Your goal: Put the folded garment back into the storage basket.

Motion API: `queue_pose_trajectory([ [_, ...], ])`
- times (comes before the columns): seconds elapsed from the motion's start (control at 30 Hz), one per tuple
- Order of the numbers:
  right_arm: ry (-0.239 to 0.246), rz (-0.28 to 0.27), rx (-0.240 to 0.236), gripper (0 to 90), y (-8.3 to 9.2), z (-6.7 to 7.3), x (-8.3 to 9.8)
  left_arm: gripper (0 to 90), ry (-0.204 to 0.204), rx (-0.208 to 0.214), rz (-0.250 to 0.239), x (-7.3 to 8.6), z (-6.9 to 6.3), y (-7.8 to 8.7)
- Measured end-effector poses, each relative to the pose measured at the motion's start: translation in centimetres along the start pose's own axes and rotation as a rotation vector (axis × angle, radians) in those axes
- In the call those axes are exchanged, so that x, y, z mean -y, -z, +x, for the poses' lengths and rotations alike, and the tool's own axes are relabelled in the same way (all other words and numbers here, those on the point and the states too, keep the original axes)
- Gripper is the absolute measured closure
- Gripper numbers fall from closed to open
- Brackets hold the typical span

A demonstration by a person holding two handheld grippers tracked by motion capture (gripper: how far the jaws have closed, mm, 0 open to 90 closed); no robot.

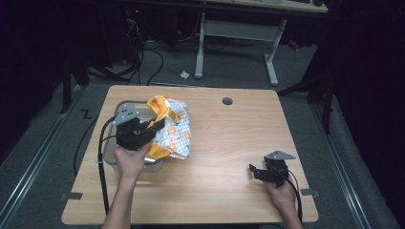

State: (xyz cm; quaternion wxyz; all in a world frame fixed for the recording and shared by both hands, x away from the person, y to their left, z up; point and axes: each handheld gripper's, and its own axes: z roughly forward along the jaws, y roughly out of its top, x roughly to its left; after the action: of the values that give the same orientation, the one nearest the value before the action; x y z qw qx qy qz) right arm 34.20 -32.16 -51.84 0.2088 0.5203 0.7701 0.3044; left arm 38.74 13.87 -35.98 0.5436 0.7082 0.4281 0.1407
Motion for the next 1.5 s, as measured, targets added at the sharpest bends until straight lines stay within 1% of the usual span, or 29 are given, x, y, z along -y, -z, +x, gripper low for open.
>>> queue_pose_trajectory([
  [0.23,0.000,0.000,0.000,25.8,0.0,0.0,0.0,78.1,0.005,-0.016,0.005,-0.2,0.7,0.5],
  [0.27,-0.001,0.000,0.000,25.8,0.0,0.0,0.0,78.1,0.006,-0.023,0.004,-0.3,1.0,0.8],
  [0.53,0.000,0.000,0.000,25.8,0.0,0.0,0.0,78.1,0.005,-0.048,-0.002,-0.5,1.7,1.5],
  [0.63,-0.001,0.000,0.000,25.8,0.0,0.0,0.0,78.0,0.017,-0.066,0.001,-0.5,2.3,1.8],
  [0.77,0.000,0.000,0.000,25.8,0.0,0.0,0.0,78.1,0.016,-0.078,0.005,-0.5,2.6,2.1],
  [0.97,-0.001,0.000,0.000,25.8,0.0,0.0,0.0,78.1,0.014,-0.088,0.016,-0.5,3.3,2.2],
  [1.2,0.000,0.000,0.000,25.8,0.0,0.0,0.0,78.1,0.028,-0.087,0.021,-0.3,4.0,2.2],
  [1.33,0.000,0.000,0.000,25.8,0.0,0.0,0.0,78.1,0.028,-0.092,0.029,-0.2,4.3,2.2],
  [1.5,-0.002,-0.001,0.000,25.8,0.0,0.0,0.0,78.1,0.044,-0.100,0.028,0.1,5.0,2.3],
])
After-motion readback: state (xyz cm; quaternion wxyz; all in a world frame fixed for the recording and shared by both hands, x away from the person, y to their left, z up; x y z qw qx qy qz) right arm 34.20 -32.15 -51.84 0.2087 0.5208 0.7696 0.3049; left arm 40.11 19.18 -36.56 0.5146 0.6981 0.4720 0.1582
